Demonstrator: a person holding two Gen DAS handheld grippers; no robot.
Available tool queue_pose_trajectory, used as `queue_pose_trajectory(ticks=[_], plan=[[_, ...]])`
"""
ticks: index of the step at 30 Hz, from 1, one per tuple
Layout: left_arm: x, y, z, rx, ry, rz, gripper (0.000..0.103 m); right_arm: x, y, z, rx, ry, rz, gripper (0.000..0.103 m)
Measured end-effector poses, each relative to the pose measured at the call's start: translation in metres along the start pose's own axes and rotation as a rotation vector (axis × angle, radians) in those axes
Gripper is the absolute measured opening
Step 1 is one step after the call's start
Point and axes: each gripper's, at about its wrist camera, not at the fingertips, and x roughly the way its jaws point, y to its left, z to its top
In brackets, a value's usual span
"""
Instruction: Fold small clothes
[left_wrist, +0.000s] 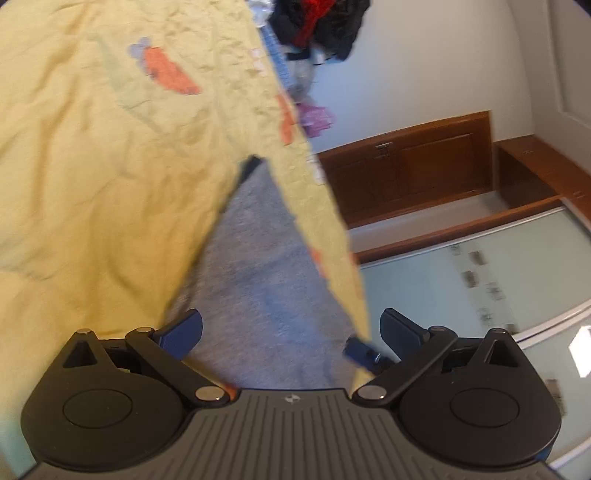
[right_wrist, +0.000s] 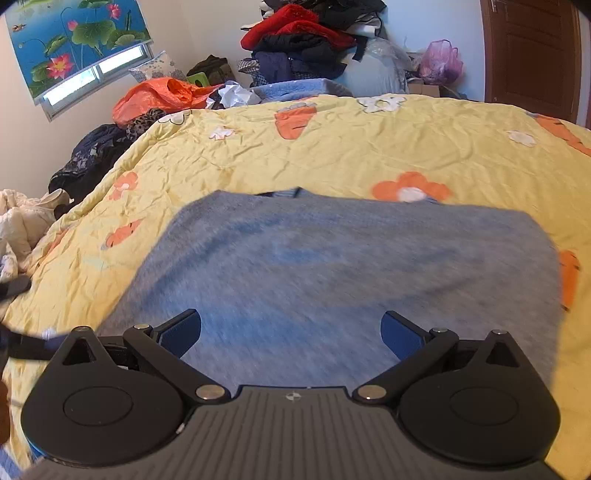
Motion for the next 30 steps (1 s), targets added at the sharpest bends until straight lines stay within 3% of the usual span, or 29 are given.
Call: queue_pose_trajectory(ticks=[5, 8, 10, 14, 16, 19, 20, 21, 22, 24, 28, 30], plan=[[-0.003, 0.009, -0.006, -0.036, -0.002, 0.054, 0.103, 0.054, 0.019, 0.009, -0.036, 0.101, -0.079, 0.103], [-0.007, 0.011, -0.012, -0.068, -0.013, 0.036, 0.103, 0.05, 0.032, 0.014, -0.051, 0.068, -0.079, 0.103], [0.0, 0.008, -0.011, -0.048, -0.007, 0.09, 0.103, 0.049, 0.04, 0.024, -0.061, 0.044, -0.086, 0.103], [0.02, 0.001, -0.006, -0.066, 0.001, 0.09, 0.103, 0.06, 0.066, 0.061, -0.117, 0.081, -0.106, 0.103], [0.028, 0.0, -0.003, -0.068, 0.015, 0.044, 0.103, 0.061, 0.08, 0.078, -0.164, 0.072, -0.122, 0.103], [0.031, 0.003, 0.0, -0.106, 0.004, 0.038, 0.101, 0.057, 0.095, 0.096, -0.194, 0.052, -0.121, 0.103], [0.032, 0.005, 0.001, -0.112, -0.003, 0.029, 0.086, 0.055, 0.097, 0.099, -0.2, 0.043, -0.118, 0.103], [0.033, 0.008, 0.002, -0.124, -0.002, 0.037, 0.037, 0.054, 0.099, 0.1, -0.205, 0.036, -0.122, 0.103], [0.037, 0.013, 0.003, -0.148, 0.018, 0.06, 0.012, 0.053, 0.099, 0.101, -0.211, 0.038, -0.124, 0.103], [0.043, 0.025, 0.002, -0.203, 0.033, 0.058, 0.009, 0.054, 0.097, 0.099, -0.221, 0.051, -0.123, 0.103], [0.045, 0.02, -0.003, -0.168, 0.008, 0.086, 0.008, 0.044, 0.083, 0.096, -0.189, 0.044, -0.107, 0.103], [0.044, 0.003, -0.005, -0.1, -0.017, 0.11, 0.008, 0.038, 0.073, 0.096, -0.163, 0.043, -0.095, 0.103]])
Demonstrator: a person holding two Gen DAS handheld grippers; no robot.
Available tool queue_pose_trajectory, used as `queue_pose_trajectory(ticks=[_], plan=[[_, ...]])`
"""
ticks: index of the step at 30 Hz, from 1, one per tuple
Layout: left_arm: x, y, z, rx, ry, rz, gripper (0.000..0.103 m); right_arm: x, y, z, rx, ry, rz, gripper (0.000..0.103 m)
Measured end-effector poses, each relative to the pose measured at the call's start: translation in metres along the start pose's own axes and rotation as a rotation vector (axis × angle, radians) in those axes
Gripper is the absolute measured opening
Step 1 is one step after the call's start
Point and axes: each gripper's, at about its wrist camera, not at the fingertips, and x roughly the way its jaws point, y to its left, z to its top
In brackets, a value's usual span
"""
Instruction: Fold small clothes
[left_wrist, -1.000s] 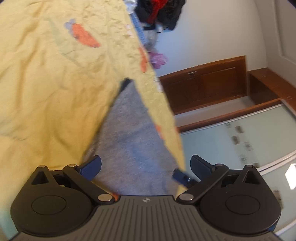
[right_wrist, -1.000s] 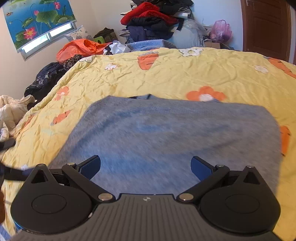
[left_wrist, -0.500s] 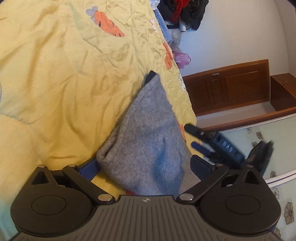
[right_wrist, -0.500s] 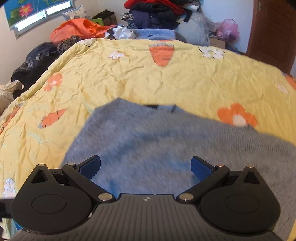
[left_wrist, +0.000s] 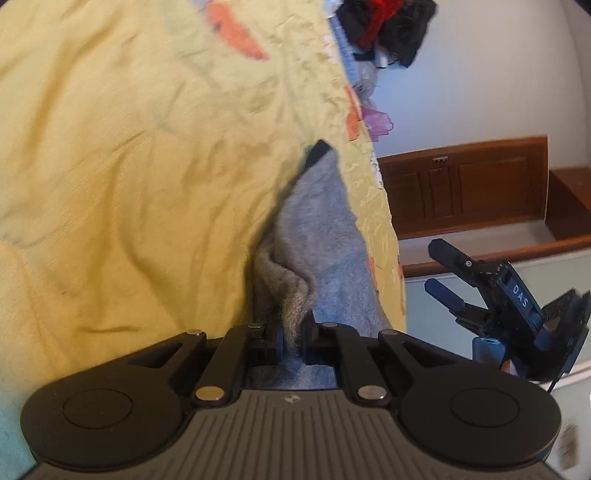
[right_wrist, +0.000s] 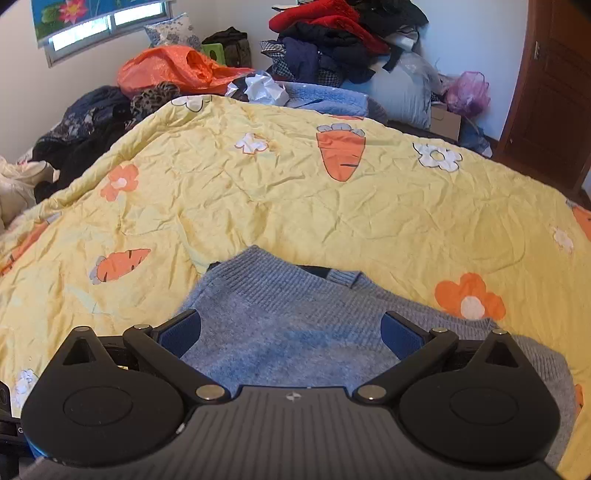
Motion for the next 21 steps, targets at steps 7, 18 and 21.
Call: queue_pose_trajectory(ticks=[7, 18, 21], plan=[[0.009, -0.063, -0.011, 0.145, -0.022, -0.008, 0.008, -0.026, -0.033, -0.006, 0.04, -0.029, 0.016, 0.103], [0.103, -0.136, -0.076, 0.342, 0.136, 0.034, 0.008, -0.054, -0.075, 0.002, -0.004, -0.013, -0.013, 0.102], [0.129, -0.132, -0.094, 0.382, 0.186, 0.073, 0.008, -0.043, -0.085, -0.001, 0.003, 0.001, 0.002, 0.103]])
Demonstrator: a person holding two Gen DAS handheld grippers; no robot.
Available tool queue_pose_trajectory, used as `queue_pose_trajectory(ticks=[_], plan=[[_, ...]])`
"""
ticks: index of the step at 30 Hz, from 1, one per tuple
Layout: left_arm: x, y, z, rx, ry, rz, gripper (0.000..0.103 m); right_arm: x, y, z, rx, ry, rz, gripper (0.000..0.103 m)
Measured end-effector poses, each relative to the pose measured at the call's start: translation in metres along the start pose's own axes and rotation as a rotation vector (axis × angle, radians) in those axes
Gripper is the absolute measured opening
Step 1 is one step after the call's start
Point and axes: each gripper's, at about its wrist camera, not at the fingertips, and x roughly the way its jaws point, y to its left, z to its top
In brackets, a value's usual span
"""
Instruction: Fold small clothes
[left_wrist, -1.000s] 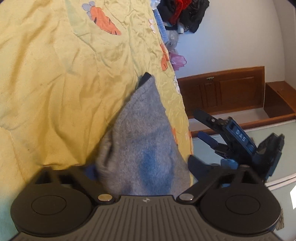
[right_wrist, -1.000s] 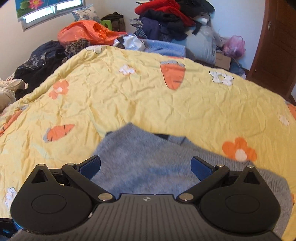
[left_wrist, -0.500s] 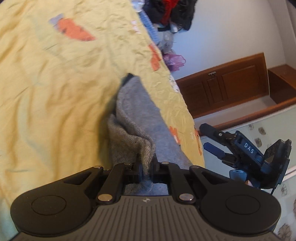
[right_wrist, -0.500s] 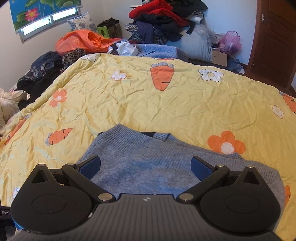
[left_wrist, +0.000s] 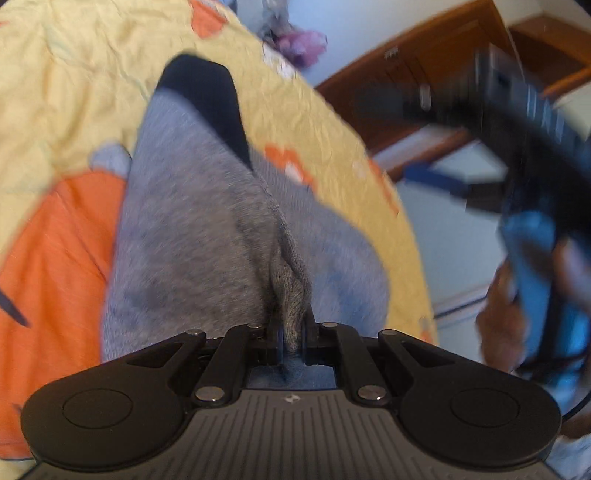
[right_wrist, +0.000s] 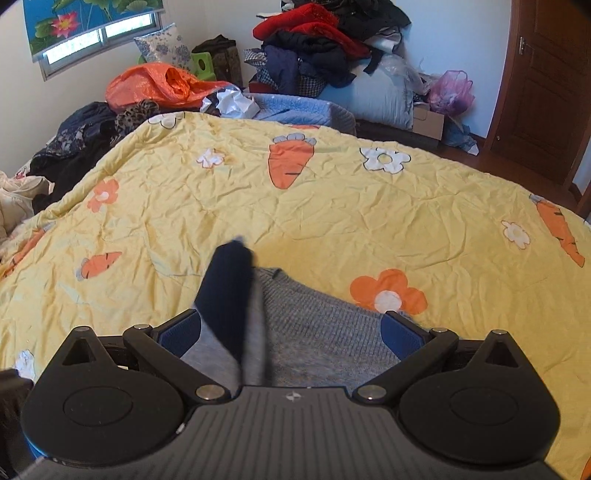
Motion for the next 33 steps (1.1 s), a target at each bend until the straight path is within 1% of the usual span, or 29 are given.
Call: queue_pose_trajectory(ticks=[2, 4, 6, 7, 9, 11, 12, 14, 16, 17, 19, 20, 21, 22, 23, 25, 27, 29, 33], plan=[[0.015, 0.008, -0.008, 0.013, 0.021, 0.038, 0.008, 0.016, -0.012, -0.004, 0.044, 0.024, 0.03, 0.103], [0.018, 0.017, -0.011, 0.007, 0.007, 0.009, 0.008, 0.039, -0.027, -0.008, 0.119, 0.064, 0.086, 0.103], [0.016, 0.021, -0.008, -0.005, 0.005, 0.001, 0.008, 0.062, -0.042, -0.013, 0.202, 0.1, 0.13, 0.102], [0.015, 0.021, -0.008, -0.012, 0.01, -0.003, 0.008, 0.074, -0.047, -0.015, 0.238, 0.111, 0.163, 0.102], [0.013, 0.023, -0.009, -0.011, 0.019, -0.008, 0.008, 0.092, -0.056, -0.014, 0.303, 0.126, 0.259, 0.102], [0.011, 0.023, -0.006, -0.006, 0.022, -0.007, 0.008, 0.106, -0.058, -0.01, 0.359, 0.124, 0.353, 0.097], [0.011, 0.023, -0.006, 0.0, 0.022, -0.005, 0.008, 0.111, -0.057, -0.006, 0.373, 0.119, 0.38, 0.096], [0.012, 0.021, -0.006, 0.014, 0.018, 0.004, 0.009, 0.124, -0.052, 0.0, 0.373, 0.143, 0.386, 0.096], [0.014, 0.016, -0.004, 0.014, 0.014, 0.008, 0.009, 0.139, -0.05, 0.002, 0.358, 0.184, 0.359, 0.096], [0.014, 0.016, -0.004, 0.015, 0.014, 0.01, 0.009, 0.144, -0.049, 0.001, 0.369, 0.203, 0.384, 0.095], [0.014, 0.014, -0.006, 0.015, 0.014, 0.012, 0.009, 0.148, -0.045, -0.002, 0.384, 0.215, 0.466, 0.088], [0.016, 0.012, -0.007, 0.019, 0.013, 0.013, 0.009, 0.147, -0.04, -0.002, 0.366, 0.211, 0.479, 0.087], [0.016, 0.011, -0.007, 0.026, 0.011, 0.015, 0.009, 0.147, -0.035, -0.002, 0.345, 0.202, 0.47, 0.085], [0.019, 0.01, -0.008, 0.032, 0.008, 0.017, 0.009, 0.148, -0.031, -0.002, 0.329, 0.201, 0.453, 0.075], [0.017, 0.007, -0.01, 0.037, 0.006, 0.02, 0.009, 0.15, -0.027, -0.003, 0.32, 0.202, 0.446, 0.057], [0.016, 0.002, -0.014, 0.048, 0.002, 0.025, 0.009, 0.154, -0.024, -0.004, 0.316, 0.206, 0.435, 0.034], [0.016, 0.001, -0.014, 0.042, 0.002, 0.021, 0.009, 0.15, -0.02, -0.004, 0.303, 0.191, 0.416, 0.033], [0.017, 0.0, -0.014, 0.043, 0.003, 0.021, 0.009, 0.142, -0.017, -0.004, 0.298, 0.173, 0.4, 0.029], [0.015, -0.004, -0.015, 0.056, 0.005, 0.029, 0.009, 0.122, -0.015, -0.001, 0.297, 0.127, 0.377, 0.027]])
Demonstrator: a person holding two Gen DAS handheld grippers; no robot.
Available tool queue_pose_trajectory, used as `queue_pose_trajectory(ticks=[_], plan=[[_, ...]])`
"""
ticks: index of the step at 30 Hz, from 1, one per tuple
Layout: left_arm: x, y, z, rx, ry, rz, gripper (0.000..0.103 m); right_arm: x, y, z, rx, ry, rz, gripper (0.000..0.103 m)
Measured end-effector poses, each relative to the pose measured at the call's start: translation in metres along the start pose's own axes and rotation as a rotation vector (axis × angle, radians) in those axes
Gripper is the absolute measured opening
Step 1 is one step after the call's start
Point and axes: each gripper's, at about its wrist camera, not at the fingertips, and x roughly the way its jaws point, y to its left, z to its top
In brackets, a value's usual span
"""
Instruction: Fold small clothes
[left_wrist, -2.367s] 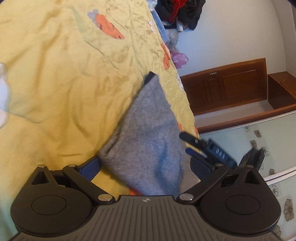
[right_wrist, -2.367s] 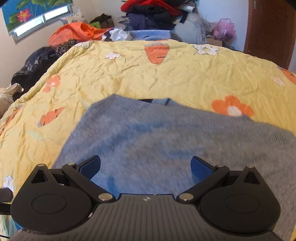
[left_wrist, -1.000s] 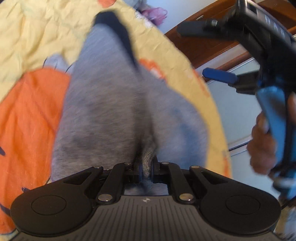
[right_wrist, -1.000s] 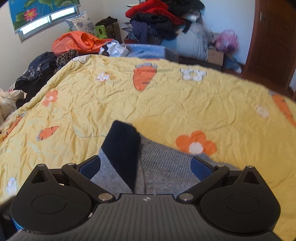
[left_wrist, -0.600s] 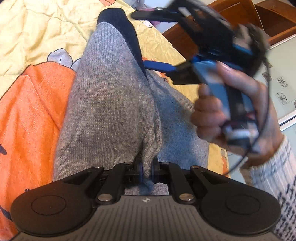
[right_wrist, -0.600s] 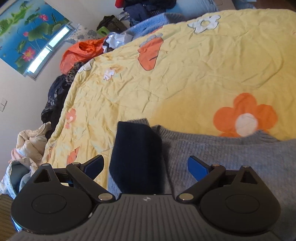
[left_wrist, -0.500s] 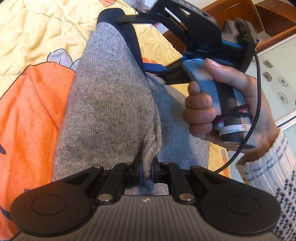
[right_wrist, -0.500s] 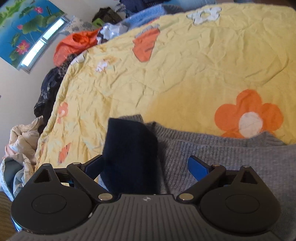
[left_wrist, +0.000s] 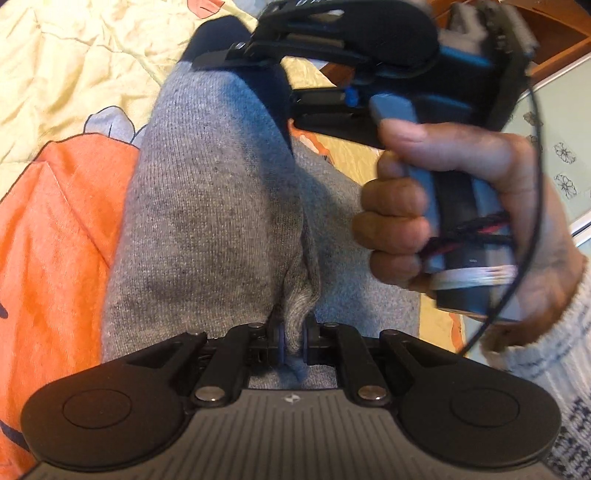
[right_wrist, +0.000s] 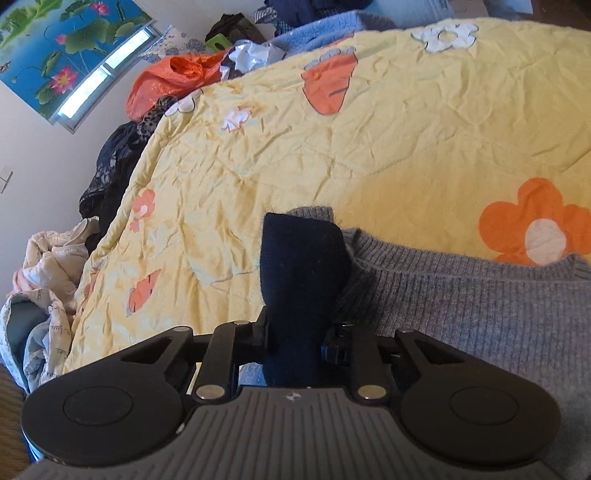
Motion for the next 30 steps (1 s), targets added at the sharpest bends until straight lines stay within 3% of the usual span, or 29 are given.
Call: queue_pose_trajectory(ticks=[11, 16, 22, 30], plan=[[-0.02, -0.04, -0.006, 0.057, -0.023, 0.003, 0.008, -0.072, 0.016, 0.002, -0.069, -0.092, -0.014, 0.026], [-0.027, -0.063, -0.011, 0.086, -0.025, -0.05, 0.008, -0.099, -0.001, 0.005, -0.056, -0.11, -0.034, 0.026], [-0.017, -0.079, -0.015, 0.1, 0.019, -0.116, 0.008, -0.102, -0.039, 0.0, -0.003, -0.096, -0.1, 0.026], [0.014, -0.117, -0.013, 0.158, 0.087, -0.177, 0.008, -0.16, -0.07, 0.004, -0.011, -0.158, -0.142, 0.024]])
